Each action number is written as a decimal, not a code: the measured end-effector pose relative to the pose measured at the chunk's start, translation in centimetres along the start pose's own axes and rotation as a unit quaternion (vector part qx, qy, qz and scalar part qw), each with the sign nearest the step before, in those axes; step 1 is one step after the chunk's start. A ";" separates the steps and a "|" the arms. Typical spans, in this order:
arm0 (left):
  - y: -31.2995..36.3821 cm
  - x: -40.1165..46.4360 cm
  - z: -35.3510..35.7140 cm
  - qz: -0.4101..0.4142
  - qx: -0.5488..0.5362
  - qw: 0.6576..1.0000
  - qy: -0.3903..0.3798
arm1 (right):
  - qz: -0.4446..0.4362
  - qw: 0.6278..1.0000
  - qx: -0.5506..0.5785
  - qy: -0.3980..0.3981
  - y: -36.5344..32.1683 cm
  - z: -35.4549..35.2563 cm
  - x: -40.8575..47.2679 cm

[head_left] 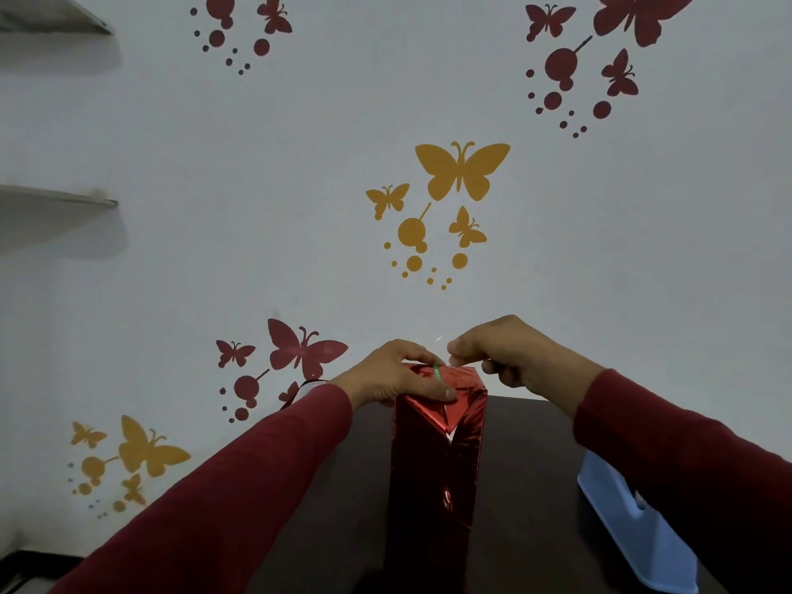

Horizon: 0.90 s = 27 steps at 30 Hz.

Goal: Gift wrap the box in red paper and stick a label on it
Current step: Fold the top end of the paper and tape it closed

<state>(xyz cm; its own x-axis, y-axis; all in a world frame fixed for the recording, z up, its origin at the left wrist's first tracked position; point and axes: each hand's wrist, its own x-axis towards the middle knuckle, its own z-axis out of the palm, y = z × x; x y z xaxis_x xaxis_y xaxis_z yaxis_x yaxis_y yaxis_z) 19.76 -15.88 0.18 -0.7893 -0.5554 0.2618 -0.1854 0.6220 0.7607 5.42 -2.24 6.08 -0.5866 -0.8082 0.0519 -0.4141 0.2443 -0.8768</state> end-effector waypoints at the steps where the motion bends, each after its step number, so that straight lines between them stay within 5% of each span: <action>1: 0.0 0.0 0.0 -0.002 -0.004 1.000 -0.001 | 0.012 1.000 0.001 -0.004 -0.1 0.0 0.1; 27: -0.3 -0.3 0.2 0.017 -0.045 0.999 -0.003 | 0.020 0.998 -0.032 -0.051 -0.2 0.9 0.1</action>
<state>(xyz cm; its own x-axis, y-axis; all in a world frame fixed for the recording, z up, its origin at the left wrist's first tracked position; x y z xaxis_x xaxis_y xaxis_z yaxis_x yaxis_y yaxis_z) 19.99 -15.83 -0.27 -0.7974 -0.5317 0.2855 -0.1049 0.5880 0.8021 6.12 -2.84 5.85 -0.5308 -0.8468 -0.0339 -0.4379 0.3083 -0.8445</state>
